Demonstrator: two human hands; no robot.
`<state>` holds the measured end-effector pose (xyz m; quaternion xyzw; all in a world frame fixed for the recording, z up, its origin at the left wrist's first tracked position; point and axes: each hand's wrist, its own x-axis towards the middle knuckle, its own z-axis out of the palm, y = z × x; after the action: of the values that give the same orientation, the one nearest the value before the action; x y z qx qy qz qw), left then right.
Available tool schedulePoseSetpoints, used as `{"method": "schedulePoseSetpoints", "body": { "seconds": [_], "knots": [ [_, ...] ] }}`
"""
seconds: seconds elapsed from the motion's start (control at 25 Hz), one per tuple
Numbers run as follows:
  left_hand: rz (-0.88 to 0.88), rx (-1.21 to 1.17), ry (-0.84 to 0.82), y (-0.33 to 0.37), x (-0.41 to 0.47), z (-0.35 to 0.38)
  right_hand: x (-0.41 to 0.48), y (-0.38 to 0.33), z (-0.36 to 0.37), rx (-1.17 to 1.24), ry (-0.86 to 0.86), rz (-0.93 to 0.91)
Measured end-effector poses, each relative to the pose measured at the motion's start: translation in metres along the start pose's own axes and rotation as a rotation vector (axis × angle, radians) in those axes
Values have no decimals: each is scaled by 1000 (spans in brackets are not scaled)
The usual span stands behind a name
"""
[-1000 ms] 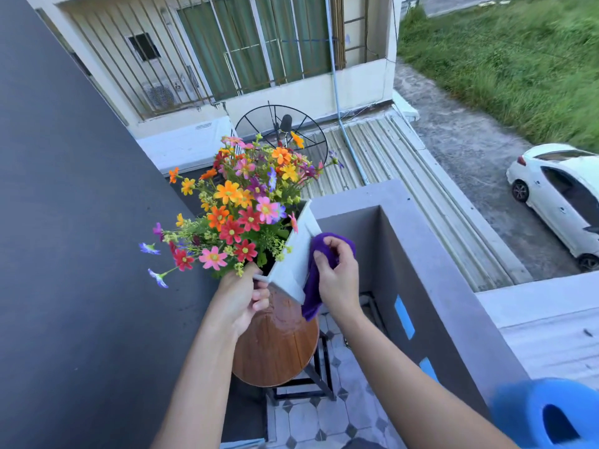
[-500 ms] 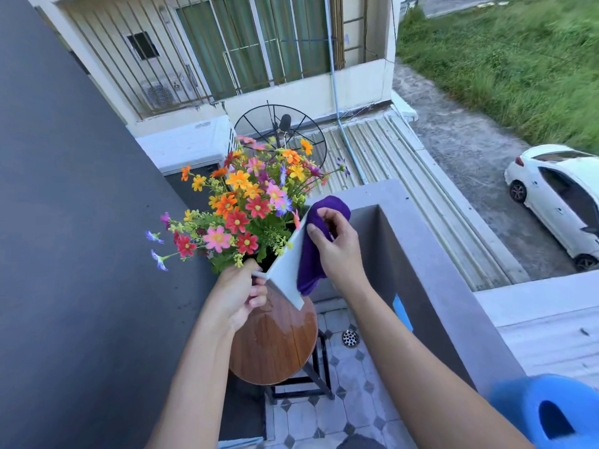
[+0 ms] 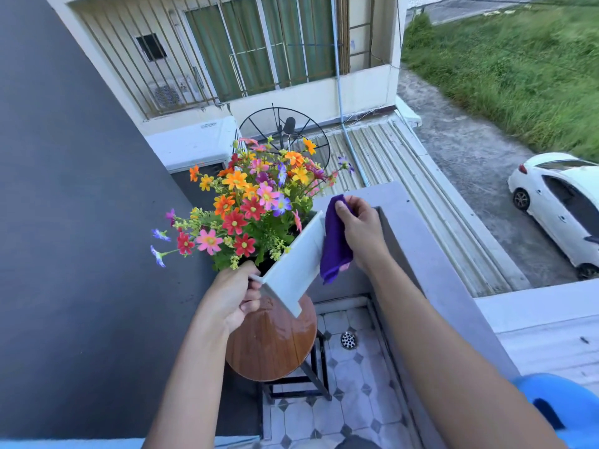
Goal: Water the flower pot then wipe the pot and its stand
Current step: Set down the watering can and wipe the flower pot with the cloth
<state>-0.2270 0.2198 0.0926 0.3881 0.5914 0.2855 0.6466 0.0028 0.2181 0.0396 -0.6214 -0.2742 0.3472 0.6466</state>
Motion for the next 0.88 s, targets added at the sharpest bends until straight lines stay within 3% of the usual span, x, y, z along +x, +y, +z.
{"method": "schedulePoseSetpoints", "body": {
  "seconds": [0.2,0.4,0.6,0.76,0.88],
  "knots": [
    [44,72,3,4,-2,-5,1,-20,-2,-7,-250,88],
    [97,93,3,12,2,-11,-14,-17,-12,285,-473,213],
    [84,69,14,13,4,-11,-15,-20,-23,374,-536,332],
    [75,115,-15,14,4,-7,-23,-29,-21,133,-475,275],
    [71,160,-5,14,1,-6,-24,-29,-21,53,-432,370]
  ]
}}
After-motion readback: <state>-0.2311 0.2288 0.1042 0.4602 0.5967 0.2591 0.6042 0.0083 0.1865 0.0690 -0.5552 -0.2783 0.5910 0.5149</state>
